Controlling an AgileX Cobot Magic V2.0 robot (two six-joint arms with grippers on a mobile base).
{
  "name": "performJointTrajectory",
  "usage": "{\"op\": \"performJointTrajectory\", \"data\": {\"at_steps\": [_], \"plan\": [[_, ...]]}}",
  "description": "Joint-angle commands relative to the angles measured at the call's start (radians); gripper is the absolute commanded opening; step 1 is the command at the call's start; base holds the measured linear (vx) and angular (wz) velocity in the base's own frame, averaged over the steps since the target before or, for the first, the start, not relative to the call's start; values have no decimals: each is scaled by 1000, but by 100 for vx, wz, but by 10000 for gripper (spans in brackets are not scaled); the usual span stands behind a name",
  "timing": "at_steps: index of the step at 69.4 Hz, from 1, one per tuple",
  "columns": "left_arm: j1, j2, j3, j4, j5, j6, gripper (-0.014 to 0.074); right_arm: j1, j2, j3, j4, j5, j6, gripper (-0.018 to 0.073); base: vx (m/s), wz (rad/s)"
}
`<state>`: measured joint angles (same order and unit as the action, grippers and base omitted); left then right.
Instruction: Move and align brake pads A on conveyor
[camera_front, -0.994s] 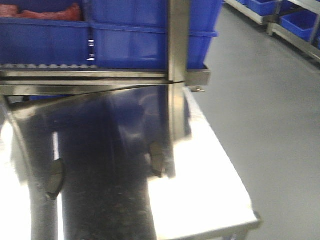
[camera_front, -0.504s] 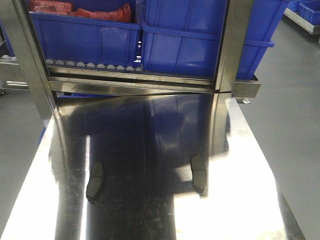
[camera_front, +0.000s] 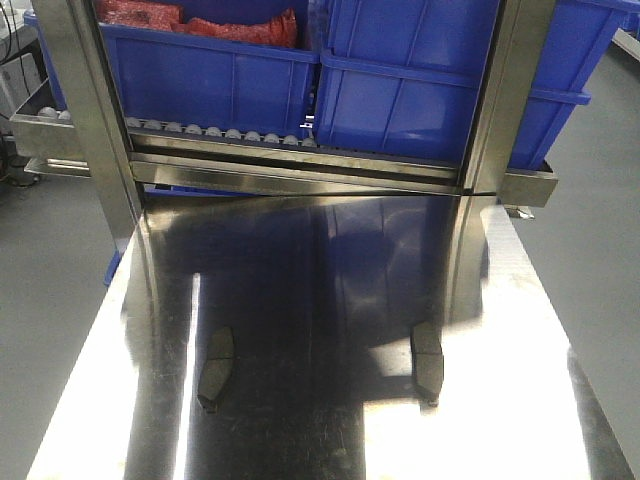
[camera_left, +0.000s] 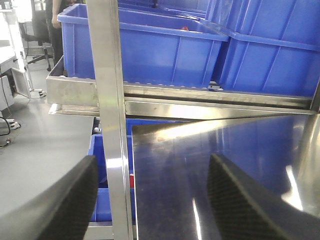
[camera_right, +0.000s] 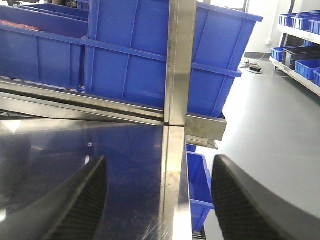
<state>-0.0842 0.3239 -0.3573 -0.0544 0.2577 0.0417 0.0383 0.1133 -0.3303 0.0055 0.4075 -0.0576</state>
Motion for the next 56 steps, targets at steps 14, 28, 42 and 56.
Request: {"op": "performJointTrajectory", "data": {"at_steps": [14, 28, 42, 56], "plan": [[-6, 8, -25, -8, -74, 1, 461, -7, 19, -27, -6, -76, -9, 435, 0, -2], [-6, 8, -25, -8, -74, 1, 461, -7, 19, -27, -6, -76, -9, 435, 0, 0], [-6, 8, -25, -8, -74, 1, 461, -7, 19, -27, -6, -76, -9, 435, 0, 0], [-6, 8, -25, -8, -74, 1, 461, -7, 19, -27, -6, -76, -9, 435, 0, 0]]}}
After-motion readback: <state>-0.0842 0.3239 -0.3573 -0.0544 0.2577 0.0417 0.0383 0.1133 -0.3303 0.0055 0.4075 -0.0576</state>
